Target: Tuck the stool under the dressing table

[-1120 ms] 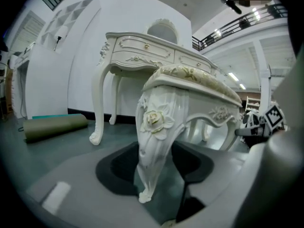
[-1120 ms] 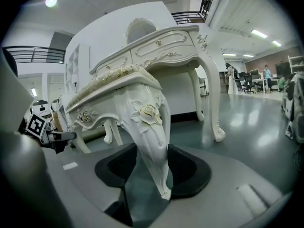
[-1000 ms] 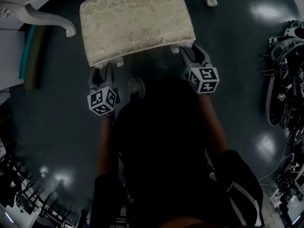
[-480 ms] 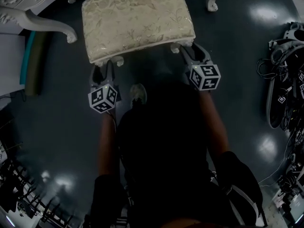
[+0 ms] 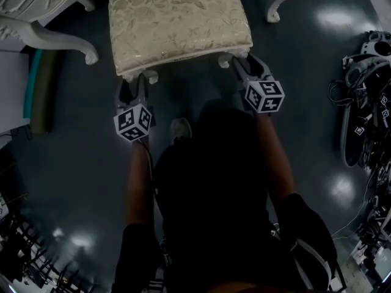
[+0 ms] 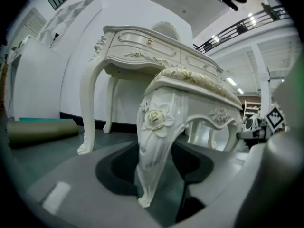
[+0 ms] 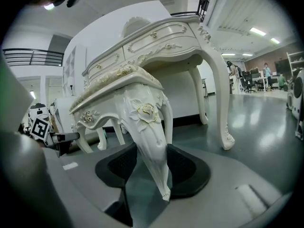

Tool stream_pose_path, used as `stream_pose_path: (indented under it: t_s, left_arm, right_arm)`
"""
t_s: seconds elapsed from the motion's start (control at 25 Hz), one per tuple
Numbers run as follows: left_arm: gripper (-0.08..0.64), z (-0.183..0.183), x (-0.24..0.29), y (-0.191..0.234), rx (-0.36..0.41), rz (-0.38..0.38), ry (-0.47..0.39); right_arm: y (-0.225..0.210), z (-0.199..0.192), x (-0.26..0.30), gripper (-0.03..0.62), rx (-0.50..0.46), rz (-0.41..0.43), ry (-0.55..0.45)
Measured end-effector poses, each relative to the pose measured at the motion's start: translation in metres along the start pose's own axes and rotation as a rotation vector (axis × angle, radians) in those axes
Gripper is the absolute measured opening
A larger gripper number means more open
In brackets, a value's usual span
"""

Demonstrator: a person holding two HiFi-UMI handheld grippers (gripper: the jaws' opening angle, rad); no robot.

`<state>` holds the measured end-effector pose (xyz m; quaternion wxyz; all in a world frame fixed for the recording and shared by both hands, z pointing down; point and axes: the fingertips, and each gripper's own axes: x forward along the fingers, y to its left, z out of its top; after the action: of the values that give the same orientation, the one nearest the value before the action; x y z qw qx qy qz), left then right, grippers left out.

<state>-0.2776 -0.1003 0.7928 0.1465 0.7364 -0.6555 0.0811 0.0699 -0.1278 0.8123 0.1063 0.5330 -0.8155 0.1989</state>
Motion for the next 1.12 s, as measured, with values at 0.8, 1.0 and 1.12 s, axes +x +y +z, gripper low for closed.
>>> stream_pose_path:
  t_s: [0.8,1.0,1.12]
  left_arm:
    - [0.221,0.040,0.096,0.035,0.013,-0.032,-0.055]
    - [0.219,0.047,0.117,0.042,0.013,-0.036,-0.073]
    - [0.219,0.054,0.130,0.047,0.013,-0.035,-0.084]
  right_arm:
    - [-0.013,0.048,0.094,0.206,0.025,-0.012,-0.055]
    - [-0.019,0.056,0.118,0.208,0.036,0.000,-0.056]
    - [-0.020,0.064,0.131,0.209,0.040,0.004,-0.061]
